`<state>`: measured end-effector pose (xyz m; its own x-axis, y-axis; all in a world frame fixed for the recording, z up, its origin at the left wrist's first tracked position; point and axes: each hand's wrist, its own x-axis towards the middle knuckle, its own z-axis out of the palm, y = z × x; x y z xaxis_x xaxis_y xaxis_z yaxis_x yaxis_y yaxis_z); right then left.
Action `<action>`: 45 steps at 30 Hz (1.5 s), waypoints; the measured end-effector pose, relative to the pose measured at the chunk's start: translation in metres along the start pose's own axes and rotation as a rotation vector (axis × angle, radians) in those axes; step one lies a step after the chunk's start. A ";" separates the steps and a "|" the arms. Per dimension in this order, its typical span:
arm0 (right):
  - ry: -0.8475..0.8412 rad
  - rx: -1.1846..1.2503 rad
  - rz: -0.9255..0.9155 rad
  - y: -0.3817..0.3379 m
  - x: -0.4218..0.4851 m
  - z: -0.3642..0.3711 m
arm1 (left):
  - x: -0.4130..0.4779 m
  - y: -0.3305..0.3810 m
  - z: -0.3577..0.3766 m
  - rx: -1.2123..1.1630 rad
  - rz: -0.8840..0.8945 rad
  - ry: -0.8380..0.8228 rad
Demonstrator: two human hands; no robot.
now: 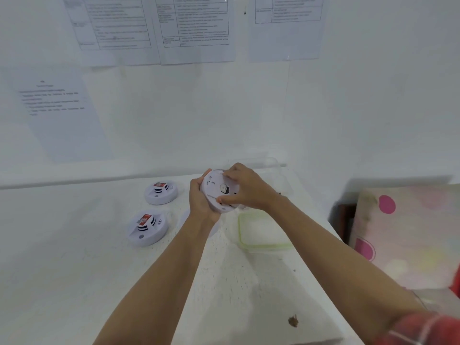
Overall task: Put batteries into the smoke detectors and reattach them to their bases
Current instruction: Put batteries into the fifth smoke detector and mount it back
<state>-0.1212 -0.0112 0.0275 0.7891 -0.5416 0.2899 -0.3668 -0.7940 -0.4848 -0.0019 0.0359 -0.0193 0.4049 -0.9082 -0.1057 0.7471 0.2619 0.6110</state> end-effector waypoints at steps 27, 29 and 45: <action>0.043 0.202 0.099 0.003 -0.013 0.000 | -0.008 -0.008 0.005 -0.001 0.029 0.052; 0.105 0.206 0.113 0.000 -0.014 0.005 | -0.007 -0.009 0.009 0.005 0.049 0.082; 0.301 0.331 0.177 0.005 -0.009 0.029 | -0.003 -0.020 0.014 0.079 0.182 0.261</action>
<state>-0.1162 -0.0025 -0.0014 0.5330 -0.7550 0.3819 -0.2672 -0.5785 -0.7707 -0.0256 0.0286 -0.0205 0.6573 -0.7316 -0.1808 0.6108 0.3766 0.6964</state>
